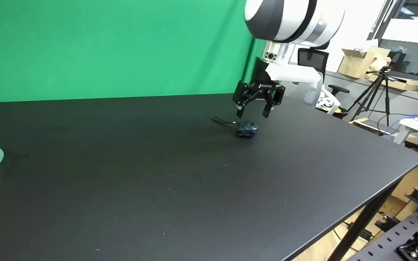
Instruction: Move the measuring tape to the left
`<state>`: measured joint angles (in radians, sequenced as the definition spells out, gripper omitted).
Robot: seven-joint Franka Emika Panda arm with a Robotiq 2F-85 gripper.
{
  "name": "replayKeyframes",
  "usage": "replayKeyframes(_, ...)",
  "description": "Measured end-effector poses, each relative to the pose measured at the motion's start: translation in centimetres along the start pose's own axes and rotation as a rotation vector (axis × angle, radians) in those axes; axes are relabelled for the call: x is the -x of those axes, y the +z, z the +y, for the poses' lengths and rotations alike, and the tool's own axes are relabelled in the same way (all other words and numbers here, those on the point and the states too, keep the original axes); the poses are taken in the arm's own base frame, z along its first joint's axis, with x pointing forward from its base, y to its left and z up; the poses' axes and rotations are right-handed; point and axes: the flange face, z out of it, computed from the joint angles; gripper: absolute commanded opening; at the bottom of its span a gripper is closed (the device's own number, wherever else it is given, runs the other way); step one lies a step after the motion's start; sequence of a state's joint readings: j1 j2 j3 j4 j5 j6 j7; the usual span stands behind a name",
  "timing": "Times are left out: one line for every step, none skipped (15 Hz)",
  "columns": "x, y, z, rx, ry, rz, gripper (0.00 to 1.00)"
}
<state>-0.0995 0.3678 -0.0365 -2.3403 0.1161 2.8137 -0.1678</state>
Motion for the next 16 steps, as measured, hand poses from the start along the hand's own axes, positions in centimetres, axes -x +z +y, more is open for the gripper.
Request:
replayKeyframes(0.0, 0.3, 0.1, 0.001, 0.003, -0.005, 1.0)
replayKeyframes(-0.1, 0.6, 0.1, 0.002, 0.005, -0.009, 1.0)
replayKeyframes(-0.1, 0.9, 0.1, 0.003, 0.007, -0.013, 1.0)
replayKeyframes(-0.1, 1.1, 0.2, 0.004, 0.007, -0.018, 1.0)
replayKeyframes(-0.1, 1.4, 0.2, 0.007, 0.007, -0.022, 1.0)
replayKeyframes(-0.1, 1.6, 0.4, 0.009, 0.01, -0.026, 1.0)
replayKeyframes(-0.1, 1.9, 0.5, 0.011, 0.015, -0.03, 1.0)
replayKeyframes(-0.1, 2.1, 0.6, 0.012, 0.02, -0.034, 1.0)
replayKeyframes(-0.2, 2.3, 0.7, 0.012, 0.024, -0.039, 1.0)
replayKeyframes(-0.3, 2.5, 0.8, 0.012, 0.026, -0.045, 1.0)
replayKeyframes(-0.4, 2.7, 0.8, 0.012, 0.028, -0.05, 1.0)
replayKeyframes(-0.5, 2.9, 0.8, 0.012, 0.029, -0.053, 1.0)
replayKeyframes(-0.6, 3.0, 0.8, 0.012, 0.027, -0.055, 1.0)
replayKeyframes(-0.7, 3.1, 0.7, 0.011, 0.025, -0.059, 1.0)
replayKeyframes(-0.8, 3.1, 0.5, 0.01, 0.022, -0.062, 1.0)
replayKeyframes(-0.9, 3.2, 0.4, 0.01, 0.018, -0.064, 1.0)
